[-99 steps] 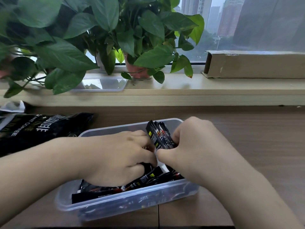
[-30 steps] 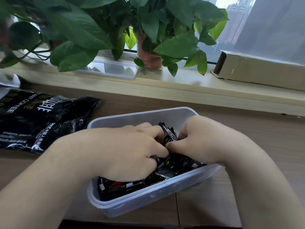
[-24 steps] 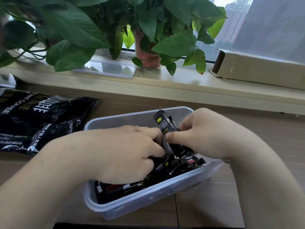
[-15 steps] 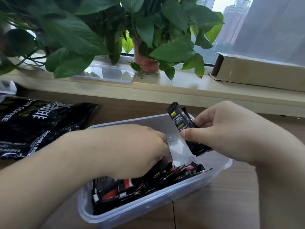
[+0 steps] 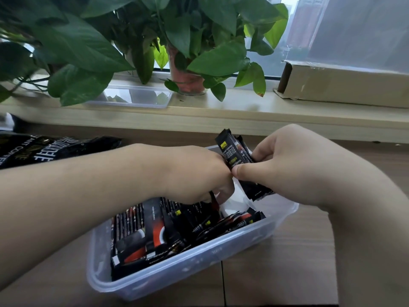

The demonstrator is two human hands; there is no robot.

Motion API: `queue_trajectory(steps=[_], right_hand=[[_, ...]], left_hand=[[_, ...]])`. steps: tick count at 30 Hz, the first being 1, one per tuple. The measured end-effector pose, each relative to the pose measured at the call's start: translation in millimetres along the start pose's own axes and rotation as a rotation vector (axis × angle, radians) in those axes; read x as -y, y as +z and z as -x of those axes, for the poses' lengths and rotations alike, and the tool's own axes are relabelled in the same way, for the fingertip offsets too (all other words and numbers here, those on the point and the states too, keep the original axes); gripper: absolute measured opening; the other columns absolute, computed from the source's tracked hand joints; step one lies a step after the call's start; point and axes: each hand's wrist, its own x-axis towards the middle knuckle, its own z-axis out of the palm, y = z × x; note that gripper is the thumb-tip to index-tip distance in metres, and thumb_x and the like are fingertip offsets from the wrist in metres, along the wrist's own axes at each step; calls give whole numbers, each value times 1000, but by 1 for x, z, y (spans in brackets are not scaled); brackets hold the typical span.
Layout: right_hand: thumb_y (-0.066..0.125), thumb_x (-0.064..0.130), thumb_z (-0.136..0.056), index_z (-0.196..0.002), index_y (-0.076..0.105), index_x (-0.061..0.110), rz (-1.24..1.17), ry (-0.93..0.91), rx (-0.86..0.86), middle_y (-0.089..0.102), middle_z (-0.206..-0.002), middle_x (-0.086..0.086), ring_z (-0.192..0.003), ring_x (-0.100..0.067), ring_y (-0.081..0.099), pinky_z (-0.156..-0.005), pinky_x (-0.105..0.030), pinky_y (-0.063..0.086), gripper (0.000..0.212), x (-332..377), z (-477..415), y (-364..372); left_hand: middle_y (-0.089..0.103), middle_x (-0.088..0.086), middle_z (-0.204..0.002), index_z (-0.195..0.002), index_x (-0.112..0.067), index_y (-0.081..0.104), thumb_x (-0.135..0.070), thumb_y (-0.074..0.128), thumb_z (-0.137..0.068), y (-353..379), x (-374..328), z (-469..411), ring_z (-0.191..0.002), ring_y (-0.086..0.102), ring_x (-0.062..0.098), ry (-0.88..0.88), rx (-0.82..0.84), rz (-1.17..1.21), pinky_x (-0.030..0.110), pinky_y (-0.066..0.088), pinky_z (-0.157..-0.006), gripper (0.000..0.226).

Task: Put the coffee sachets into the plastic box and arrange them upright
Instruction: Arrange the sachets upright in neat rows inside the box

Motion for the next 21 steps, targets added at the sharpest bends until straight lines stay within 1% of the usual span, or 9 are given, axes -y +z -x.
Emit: queue_trajectory(steps=[2,3,6,8,10,12,15,18,21], right_hand=[[71,48,-76,-82,76,11,-6,4,-17,72,-71,-13,-58,-27,59,-51,-31,47,38,0,-1,1],[71,47,-76,-82,75,10,-4,4,-28,70,-69,-14,-55,-22,53,-49,-27,42,38,0,-1,3],[71,43,-77,-83,72,6,19,9,-56,55,-55,-7,-51,-19,45,-46,-23,35,37,1,-3,9],[70,41,-77,-79,69,6,44,13,-68,48,-51,-2,-49,-20,42,-43,-22,33,36,3,-4,13],[70,40,-78,-74,67,6,61,8,-76,46,-50,-2,-48,-20,42,-41,-21,31,34,6,-4,18],[70,39,-78,-70,63,6,64,2,-77,47,-51,-2,-48,-20,44,-41,-21,31,34,8,-5,22],[70,39,-77,-73,66,7,61,-10,-74,53,-53,-2,-49,-19,46,-40,-21,32,32,10,-6,27],[70,40,-78,-77,69,10,65,-12,-73,63,-61,-5,-51,-19,50,-41,-21,35,31,13,-7,28],[70,40,-79,-65,59,12,120,-1,-48,54,-54,-1,-48,-17,48,-36,-19,31,33,16,-6,32]], left_hand=[[61,-9,-84,-87,-33,61,-18,69,-70,-27,-2,14,-86,65,26,-31,-189,142,45,56,-73,23],[60,-11,-86,-88,-34,58,-20,69,-72,-33,-4,25,-88,65,24,-96,-199,159,44,56,-73,24],[66,-14,-90,-95,-37,59,-24,61,-83,-38,-16,41,-88,65,13,-111,-258,204,38,55,-72,18],[67,-14,-97,-104,-40,62,-24,52,-91,-34,-23,48,-91,62,7,-113,-266,196,26,50,-75,23],[63,-14,-114,-122,-42,59,-25,40,-94,-35,-32,61,-103,59,7,-153,-269,224,20,40,-78,38],[57,-13,-125,-132,-44,50,-31,27,-90,-34,-42,67,-110,56,11,-171,-236,219,23,41,-83,49],[52,-12,-127,-131,-44,50,-42,9,-84,-37,-53,71,-111,54,16,-218,-151,172,31,43,-99,62],[47,-10,-135,-141,-51,41,-39,17,-90,-41,-59,72,-116,48,18,-263,-27,144,40,27,-115,58],[46,-8,-137,-144,-50,39,-39,22,-93,-44,-61,71,-120,48,19,-282,24,141,44,23,-119,54]])
